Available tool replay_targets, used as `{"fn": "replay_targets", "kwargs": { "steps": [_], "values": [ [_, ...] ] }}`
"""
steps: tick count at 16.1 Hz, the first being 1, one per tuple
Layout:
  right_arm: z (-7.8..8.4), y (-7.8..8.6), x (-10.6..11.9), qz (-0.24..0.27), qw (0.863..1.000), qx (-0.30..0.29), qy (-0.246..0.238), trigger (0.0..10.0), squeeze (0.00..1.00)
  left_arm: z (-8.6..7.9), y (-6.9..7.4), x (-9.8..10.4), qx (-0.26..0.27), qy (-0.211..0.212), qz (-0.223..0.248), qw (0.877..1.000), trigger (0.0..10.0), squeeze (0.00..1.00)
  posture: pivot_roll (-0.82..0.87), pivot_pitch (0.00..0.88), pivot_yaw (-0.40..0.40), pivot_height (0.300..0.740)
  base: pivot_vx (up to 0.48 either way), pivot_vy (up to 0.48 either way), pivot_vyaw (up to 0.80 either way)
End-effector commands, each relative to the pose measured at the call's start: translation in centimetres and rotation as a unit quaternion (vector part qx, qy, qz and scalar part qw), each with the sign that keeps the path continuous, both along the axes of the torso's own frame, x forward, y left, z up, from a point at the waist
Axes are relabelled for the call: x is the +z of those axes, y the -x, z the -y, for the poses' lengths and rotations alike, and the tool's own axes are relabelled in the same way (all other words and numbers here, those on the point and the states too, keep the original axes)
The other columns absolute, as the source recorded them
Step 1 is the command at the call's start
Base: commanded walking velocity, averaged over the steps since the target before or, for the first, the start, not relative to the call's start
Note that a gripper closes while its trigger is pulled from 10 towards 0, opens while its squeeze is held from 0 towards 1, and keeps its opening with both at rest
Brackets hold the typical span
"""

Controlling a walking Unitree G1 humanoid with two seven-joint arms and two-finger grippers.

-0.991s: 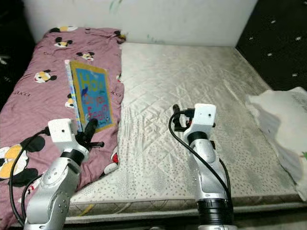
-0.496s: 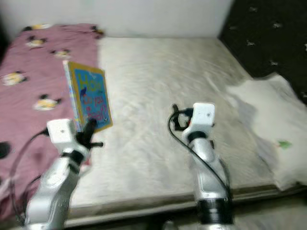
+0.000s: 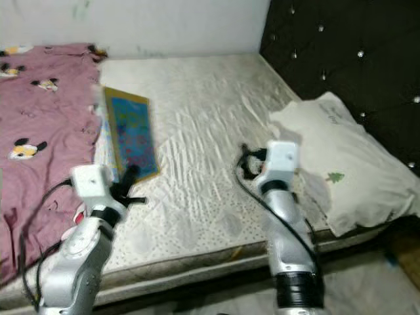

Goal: Clean up the room

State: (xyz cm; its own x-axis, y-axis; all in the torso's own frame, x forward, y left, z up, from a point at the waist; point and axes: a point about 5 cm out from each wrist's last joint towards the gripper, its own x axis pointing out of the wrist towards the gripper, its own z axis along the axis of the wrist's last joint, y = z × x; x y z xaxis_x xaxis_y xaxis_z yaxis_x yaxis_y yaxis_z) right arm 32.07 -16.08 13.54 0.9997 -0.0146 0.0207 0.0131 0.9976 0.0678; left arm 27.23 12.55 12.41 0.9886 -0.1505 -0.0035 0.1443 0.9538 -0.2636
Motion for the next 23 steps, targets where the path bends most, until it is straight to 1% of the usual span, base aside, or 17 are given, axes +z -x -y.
{"fn": "replay_targets", "kwargs": {
  "steps": [1, 5, 7, 8, 11, 12, 23],
  "values": [
    [-0.44, -0.06, 0.04, 0.002, 1.0, 0.009, -0.003, 10.0, 0.0, -0.08, -0.15, 0.84, 0.01, 0.006, 0.022, 1.0, 10.0, 0.0, -0.05, 0.065, -0.037, 0.74, 0.0, 0.0, 0.0],
    [-0.77, -0.09, -0.06, 0.001, 1.0, 0.018, -0.009, 10.0, 0.0, -0.18, -0.23, 0.87, 0.014, 0.01, 0.025, 1.0, 10.0, 0.0, -0.05, 0.055, -0.039, 0.74, 0.0, 0.0, 0.0],
    [-0.8, -0.13, -0.03, 0.002, 1.0, 0.023, 0.002, 10.0, 0.0, -0.16, -0.26, 1.0, 0.012, 0.005, 0.031, 0.999, 10.0, 0.0, -0.05, 0.048, -0.04, 0.74, 0.0, 0.0, 0.0],
    [-0.94, -0.15, 0.13, 0.008, 1.0, 0.029, 0.009, 10.0, 0.0, -0.09, -0.26, 1.02, 0.011, 0.005, 0.032, 0.999, 10.0, 0.0, -0.05, 0.048, -0.04, 0.74, 0.0, 0.0, 0.58],
    [-1.01, -0.27, 0.23, 0.011, 0.999, 0.032, 0.011, 10.0, 0.0, 0.03, -0.36, 0.96, 0.011, 0.007, 0.03, 0.999, 10.0, 0.0, -0.05, 0.04, -0.044, 0.74, 0.0, 0.0, 0.79],
    [-1.02, -0.26, 0.2, 0.011, 0.999, 0.033, 0.01, 10.0, 0.0, 0.04, -0.37, 0.93, 0.011, 0.007, 0.029, 0.999, 10.0, 0.0, -0.05, 0.04, -0.044, 0.74, 0.0, 0.0, 0.0],
    [-0.86, -0.24, -0.03, 0.007, 1.0, 0.026, 0.009, 10.0, 0.0, 0.14, -0.53, 0.86, 0.011, 0.01, 0.027, 1.0, 10.0, 0.0, -0.06, 0.044, -0.041, 0.74, 0.0, -0.294, 0.0]
  ]
}}
